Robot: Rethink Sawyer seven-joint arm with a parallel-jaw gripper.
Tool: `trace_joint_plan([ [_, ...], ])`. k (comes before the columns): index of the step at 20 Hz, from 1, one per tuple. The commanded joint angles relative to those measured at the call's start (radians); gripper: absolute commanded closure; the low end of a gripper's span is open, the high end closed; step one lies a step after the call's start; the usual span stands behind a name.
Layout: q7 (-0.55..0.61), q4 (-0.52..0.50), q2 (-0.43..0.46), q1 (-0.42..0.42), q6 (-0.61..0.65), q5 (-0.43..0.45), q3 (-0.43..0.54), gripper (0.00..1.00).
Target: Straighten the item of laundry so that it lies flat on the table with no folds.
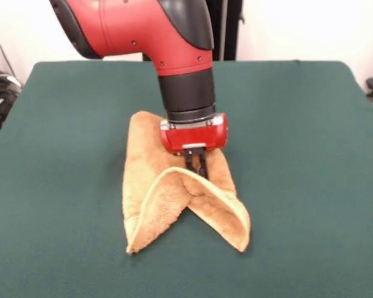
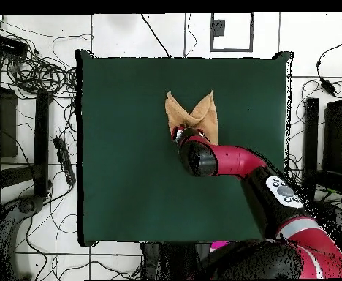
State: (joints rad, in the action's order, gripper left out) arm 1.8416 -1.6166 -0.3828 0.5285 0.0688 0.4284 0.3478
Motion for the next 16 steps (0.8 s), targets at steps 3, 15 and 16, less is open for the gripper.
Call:
trace_joint_plan([
  [3,-0.091,0.034,0.043,0.106,0.176,0.088,-0.021,1.0],
  [15,-0.273,0.079,0.124,0.373,0.276,0.18,0.168,1.0],
  [16,-0.278,0.084,0.122,0.381,0.281,0.19,0.173,1.0],
])
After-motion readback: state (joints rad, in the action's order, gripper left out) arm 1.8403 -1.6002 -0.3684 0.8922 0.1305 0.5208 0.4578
